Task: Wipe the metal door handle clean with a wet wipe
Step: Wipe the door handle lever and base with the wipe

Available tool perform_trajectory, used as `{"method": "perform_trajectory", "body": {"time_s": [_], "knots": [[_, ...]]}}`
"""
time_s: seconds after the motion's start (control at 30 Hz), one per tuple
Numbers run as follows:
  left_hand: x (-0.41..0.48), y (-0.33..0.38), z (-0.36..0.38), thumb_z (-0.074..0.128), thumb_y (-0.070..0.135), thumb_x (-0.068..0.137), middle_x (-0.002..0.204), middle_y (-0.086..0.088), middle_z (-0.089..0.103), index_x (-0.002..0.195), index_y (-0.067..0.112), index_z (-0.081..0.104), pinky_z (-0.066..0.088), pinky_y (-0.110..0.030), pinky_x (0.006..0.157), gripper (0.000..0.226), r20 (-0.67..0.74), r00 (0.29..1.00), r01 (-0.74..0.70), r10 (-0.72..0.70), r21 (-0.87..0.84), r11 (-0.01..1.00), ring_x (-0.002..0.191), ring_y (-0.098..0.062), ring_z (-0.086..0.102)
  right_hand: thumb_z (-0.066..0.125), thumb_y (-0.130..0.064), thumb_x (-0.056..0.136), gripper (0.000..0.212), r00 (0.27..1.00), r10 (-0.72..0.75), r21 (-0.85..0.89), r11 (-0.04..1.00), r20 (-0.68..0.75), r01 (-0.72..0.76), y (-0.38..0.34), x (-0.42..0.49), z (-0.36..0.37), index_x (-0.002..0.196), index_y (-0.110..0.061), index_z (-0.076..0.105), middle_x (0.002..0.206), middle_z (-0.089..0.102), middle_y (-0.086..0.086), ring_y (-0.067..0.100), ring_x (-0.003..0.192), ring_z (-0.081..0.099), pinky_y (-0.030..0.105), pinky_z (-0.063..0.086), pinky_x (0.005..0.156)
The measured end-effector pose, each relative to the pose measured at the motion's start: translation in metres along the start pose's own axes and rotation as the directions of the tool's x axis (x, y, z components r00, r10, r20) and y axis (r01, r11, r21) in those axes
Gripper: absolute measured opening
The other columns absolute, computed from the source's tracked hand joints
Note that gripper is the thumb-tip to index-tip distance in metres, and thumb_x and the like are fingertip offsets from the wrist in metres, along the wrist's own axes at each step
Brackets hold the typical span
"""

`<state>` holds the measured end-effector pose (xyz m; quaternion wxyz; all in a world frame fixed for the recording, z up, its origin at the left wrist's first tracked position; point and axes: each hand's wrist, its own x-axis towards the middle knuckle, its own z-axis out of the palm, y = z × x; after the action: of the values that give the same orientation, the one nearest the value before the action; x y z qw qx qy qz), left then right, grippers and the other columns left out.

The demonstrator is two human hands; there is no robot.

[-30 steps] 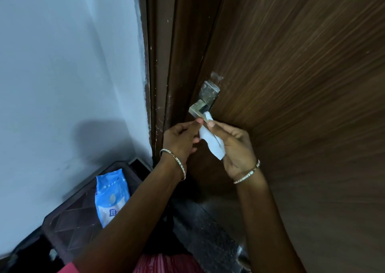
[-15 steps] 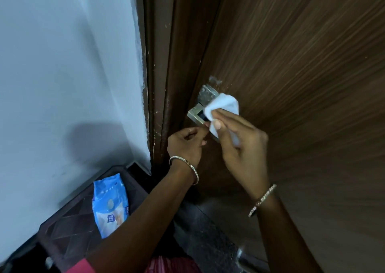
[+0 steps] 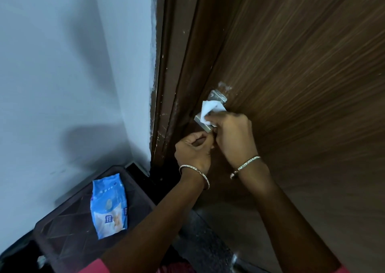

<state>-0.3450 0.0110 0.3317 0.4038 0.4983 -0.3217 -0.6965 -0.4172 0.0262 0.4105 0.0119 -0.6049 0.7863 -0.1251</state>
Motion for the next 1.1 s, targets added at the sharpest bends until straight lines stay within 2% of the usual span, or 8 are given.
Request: {"method": "perform_trajectory", "body": {"time_s": [0.23,0.37,0.43,0.5,0.6,0.8,0.97,1.1], "knots": [[0.004,-0.008,-0.002,0.074,0.029,0.062,0.069,-0.003,0.076,0.075,0.021,0.077,0.058,-0.035,0.07,0.016,-0.001,0.998,-0.062,0.062,0.045,0.997,0.061,-0.01,0.066,0.055,-0.007,0.09,0.027,0.99,-0.123,-0.195,0.971,0.071,0.134,-0.001,0.014,0.008,0.11,-0.015,0.072,0.113,0.072,0.004,0.023,0.111,0.062,0.034,0.053,0.089],[0.004,-0.008,-0.002,0.078,0.009,0.073,0.059,0.008,0.074,0.072,0.021,0.076,0.053,-0.017,0.055,0.012,0.015,0.993,-0.117,0.117,0.025,0.993,0.054,0.0,0.066,0.066,0.005,0.079,0.029,0.936,-0.328,-0.055,0.94,0.129,0.337,0.0,0.016,0.004,0.106,0.001,0.076,0.117,0.073,0.019,0.032,0.116,0.066,0.04,0.058,0.094],[0.006,-0.009,-0.001,0.074,-0.001,0.079,0.058,0.007,0.073,0.078,0.011,0.076,0.052,-0.017,0.054,0.013,0.005,0.994,-0.113,0.113,0.02,0.993,0.054,0.0,0.065,0.055,-0.006,0.09,0.032,0.957,-0.262,-0.174,0.944,0.121,0.281,-0.001,0.016,0.004,0.118,-0.006,0.071,0.129,0.068,0.01,0.025,0.126,0.058,0.036,0.054,0.098],[0.008,-0.01,-0.001,0.071,-0.006,0.081,0.059,0.002,0.072,0.081,0.006,0.075,0.054,-0.018,0.055,0.012,-0.004,0.997,-0.083,0.083,-0.004,0.997,0.054,-0.004,0.065,0.049,-0.01,0.09,0.033,0.966,-0.256,-0.219,0.946,-0.049,0.239,-0.001,0.011,0.003,0.111,-0.003,0.073,0.118,0.073,0.01,0.027,0.113,0.066,0.036,0.058,0.09],[0.01,-0.012,0.0,0.07,-0.005,0.083,0.064,-0.003,0.073,0.084,0.001,0.074,0.058,-0.024,0.062,0.007,0.011,0.999,-0.048,0.048,-0.037,0.998,0.057,-0.008,0.067,0.06,0.0,0.088,0.025,0.869,-0.312,-0.278,0.937,-0.385,0.213,0.002,0.008,0.005,0.108,0.006,0.074,0.11,0.075,0.015,0.032,0.096,0.072,0.039,0.06,0.083],[0.012,-0.014,-0.001,0.074,0.002,0.082,0.066,-0.004,0.076,0.081,0.003,0.074,0.06,-0.028,0.068,0.001,0.037,0.999,-0.023,0.026,-0.07,0.997,0.058,-0.013,0.071,0.069,-0.011,0.084,0.059,0.984,-0.154,-0.38,0.918,-0.087,0.11,-0.003,0.007,-0.003,0.14,0.002,0.053,0.139,0.06,0.013,0.031,0.116,0.058,0.037,0.05,0.101],[0.014,-0.012,-0.003,0.084,0.017,0.074,0.082,-0.018,0.077,0.094,-0.008,0.072,0.059,-0.039,0.079,0.034,0.106,0.993,0.066,-0.051,-0.139,0.988,0.071,-0.025,0.075,0.08,0.006,0.065,0.056,0.938,-0.136,-0.21,0.975,-0.318,0.07,0.004,-0.012,-0.004,0.12,0.006,0.069,0.116,0.072,0.018,0.034,0.102,0.07,0.035,0.057,0.091],[0.015,-0.008,-0.006,0.079,0.011,0.08,0.078,-0.015,0.077,0.097,-0.008,0.071,0.058,-0.022,0.057,0.028,0.138,0.986,0.106,-0.091,-0.108,0.989,0.063,-0.017,0.074,0.069,0.006,0.075,0.047,0.968,-0.095,-0.126,0.99,-0.234,0.066,-0.006,0.012,-0.005,0.122,0.002,0.068,0.118,0.07,0.016,0.034,0.111,0.064,0.037,0.058,0.091]]}}
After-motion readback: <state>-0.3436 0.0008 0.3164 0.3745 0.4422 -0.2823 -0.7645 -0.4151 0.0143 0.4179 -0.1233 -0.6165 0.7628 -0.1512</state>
